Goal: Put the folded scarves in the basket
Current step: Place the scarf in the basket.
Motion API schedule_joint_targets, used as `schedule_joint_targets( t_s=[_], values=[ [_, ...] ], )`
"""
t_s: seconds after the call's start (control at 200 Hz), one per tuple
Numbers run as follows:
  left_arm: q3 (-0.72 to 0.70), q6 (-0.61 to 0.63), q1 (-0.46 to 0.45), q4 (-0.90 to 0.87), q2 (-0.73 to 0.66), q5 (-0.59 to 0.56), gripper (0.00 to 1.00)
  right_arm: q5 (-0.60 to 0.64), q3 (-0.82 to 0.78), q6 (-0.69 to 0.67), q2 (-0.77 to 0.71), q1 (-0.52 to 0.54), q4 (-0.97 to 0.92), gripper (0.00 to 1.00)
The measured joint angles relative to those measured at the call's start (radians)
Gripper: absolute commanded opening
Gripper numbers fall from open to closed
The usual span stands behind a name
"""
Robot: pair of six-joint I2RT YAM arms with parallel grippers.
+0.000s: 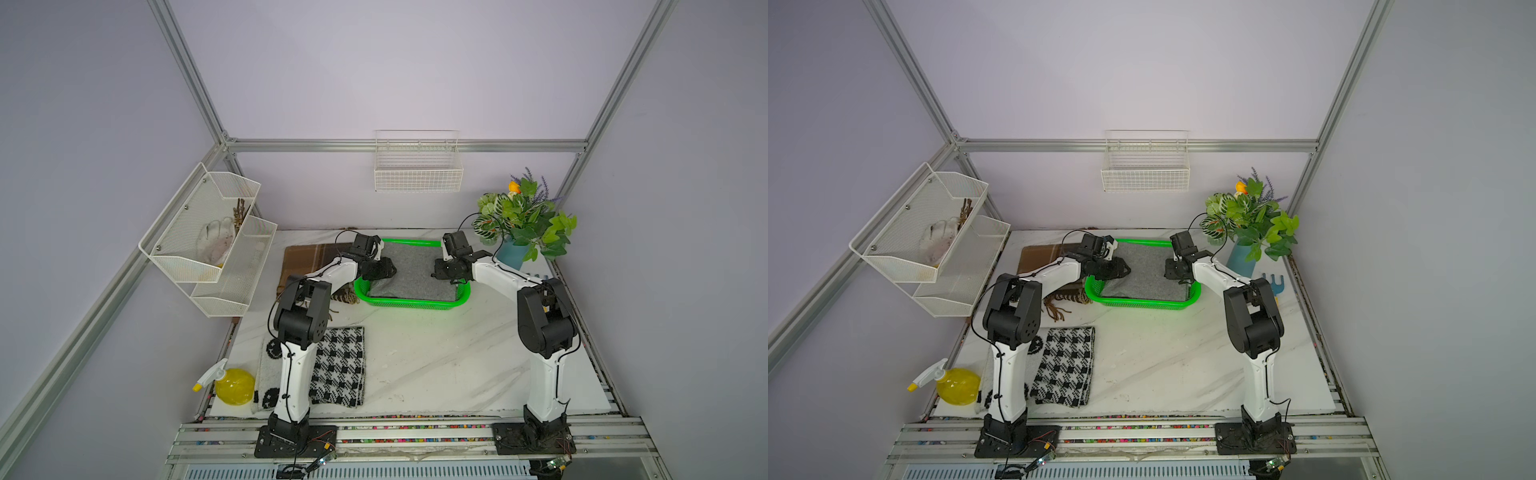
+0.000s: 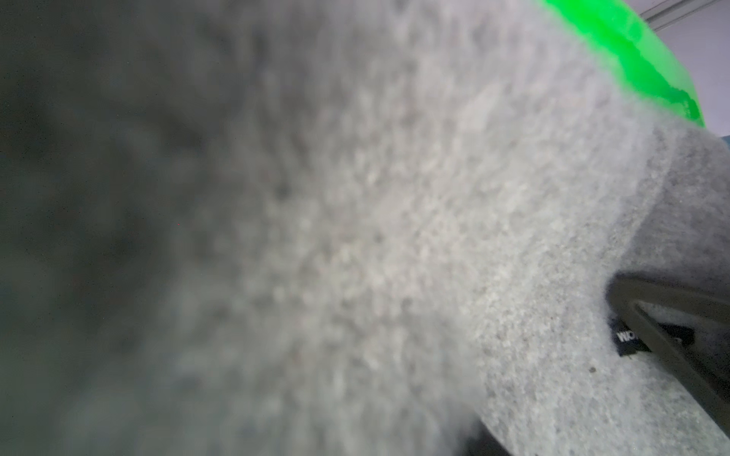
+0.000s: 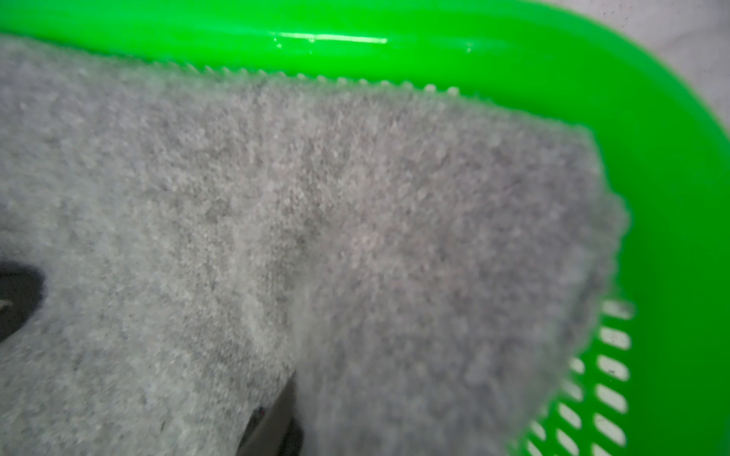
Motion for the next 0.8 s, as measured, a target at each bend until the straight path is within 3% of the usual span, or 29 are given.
schedule_joint_targets(
  t_s=[0.21, 0.305, 0.8],
  values=[
    [-0.030, -0.001, 0.001, -0.026, -0.054, -0.031, 0.71, 0.056, -0.029, -0.011, -0.068, 0.018, -0.014, 0.44],
    [-0.033, -0.002, 0.000, -0.028, -0.066, -0.033, 0.81, 0.081, -0.032, -0.013, -0.097, 0.021, -0.025, 0.45],
    [-0.067, 0.016, -0.003, -0.063, -0.179, -0.131, 0.83, 0.193, -0.080, -0.030, -0.182, 0.046, -0.060, 0.46]
  ],
)
